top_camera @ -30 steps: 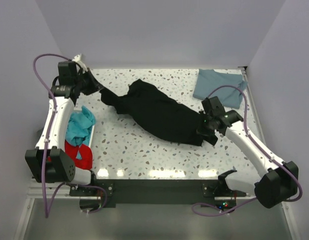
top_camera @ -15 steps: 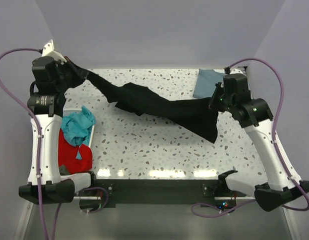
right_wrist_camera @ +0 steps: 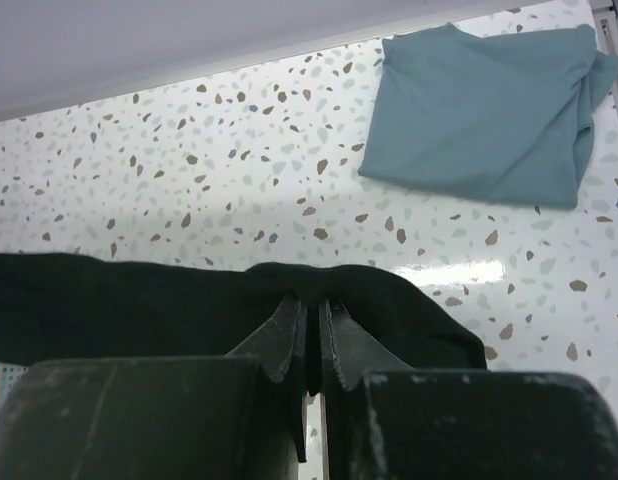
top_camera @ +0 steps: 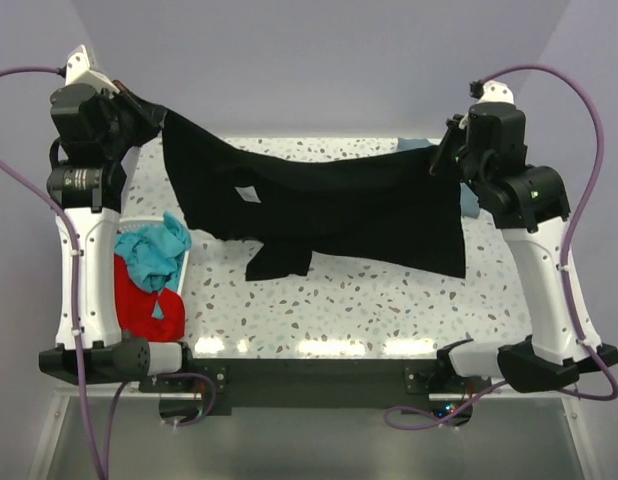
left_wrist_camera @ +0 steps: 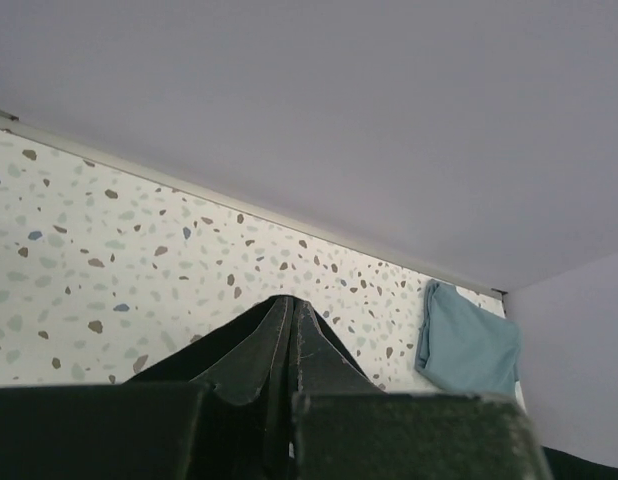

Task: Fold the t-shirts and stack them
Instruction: Flatten the tshirt out

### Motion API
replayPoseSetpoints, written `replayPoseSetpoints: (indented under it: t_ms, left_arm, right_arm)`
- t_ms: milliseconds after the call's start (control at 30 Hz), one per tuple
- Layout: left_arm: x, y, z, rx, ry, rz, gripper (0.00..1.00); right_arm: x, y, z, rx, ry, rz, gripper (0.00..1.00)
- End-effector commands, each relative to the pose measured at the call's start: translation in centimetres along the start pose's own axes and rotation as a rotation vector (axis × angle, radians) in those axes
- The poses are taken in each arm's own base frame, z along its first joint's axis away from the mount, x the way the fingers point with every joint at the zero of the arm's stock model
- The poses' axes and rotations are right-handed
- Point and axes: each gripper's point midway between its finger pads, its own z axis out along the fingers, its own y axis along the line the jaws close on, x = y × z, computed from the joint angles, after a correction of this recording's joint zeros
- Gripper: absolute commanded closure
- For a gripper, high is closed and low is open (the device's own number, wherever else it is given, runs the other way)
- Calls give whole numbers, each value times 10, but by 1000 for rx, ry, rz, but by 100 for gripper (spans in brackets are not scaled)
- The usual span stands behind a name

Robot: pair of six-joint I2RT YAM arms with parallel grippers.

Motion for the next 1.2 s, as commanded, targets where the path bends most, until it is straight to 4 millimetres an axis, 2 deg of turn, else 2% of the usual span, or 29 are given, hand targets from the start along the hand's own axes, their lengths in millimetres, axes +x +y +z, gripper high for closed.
replayPoseSetpoints:
  t_ms: [0,100,133,167,233,267,333,367,467,500,567,700,867,967,1000,1033,1067,1133,1167]
  left_arm:
    - [-58,-35,-25,92,-171,19,100]
    - [-67,-39,-36,94,-205,12,100]
    - [-71,-43,-44,103,-221,10,100]
    - [-74,-46,-50,111,-233,7,100]
    - [-87,-55,-68,129,-276,1,100]
    - [-91,-58,-76,133,-292,-1,100]
    - [-106,-65,-97,137,-350,-2,100]
    - [-112,-67,-106,134,-375,2,100]
    - [-127,-68,-129,113,-446,12,100]
    - [-133,-73,-139,124,-468,20,100]
    - [-146,-71,-153,93,-525,27,100]
    - [-154,-73,-162,84,-561,41,100]
    - [-150,-69,-148,78,-541,45,100]
    - [-138,-67,-127,95,-490,51,100]
    - [-131,-65,-116,100,-460,56,100]
    - [-122,-66,-106,121,-422,61,100]
    - [-105,-58,-85,120,-364,48,100]
    - [-74,-55,-58,162,-253,41,100]
    - [-48,-41,-36,154,-180,22,100]
  right_arm:
    - [-40,4,-23,-42,-144,18,100]
    - [-42,2,-36,-66,-187,31,100]
    - [-37,0,-35,-62,-181,30,100]
    - [-40,-4,-48,-71,-210,41,100]
    - [-39,-9,-56,-67,-232,50,100]
    - [-44,-13,-73,-79,-276,68,100]
    - [-44,-21,-84,-66,-307,85,100]
    - [-49,-28,-98,-63,-351,102,100]
    - [-47,-36,-110,-58,-380,115,100]
    - [-49,-40,-120,-58,-404,125,100]
    - [-47,-44,-122,-46,-413,128,100]
    - [-49,-45,-124,-49,-428,139,100]
    - [-48,-50,-116,-12,-441,185,100]
    - [-40,-49,-102,3,-417,190,100]
    - [-31,-48,-89,14,-384,195,100]
    - [-25,-48,-81,22,-363,195,100]
    - [-18,-46,-72,27,-337,192,100]
    - [8,-47,-44,64,-255,191,100]
    - [19,-47,-30,80,-221,187,100]
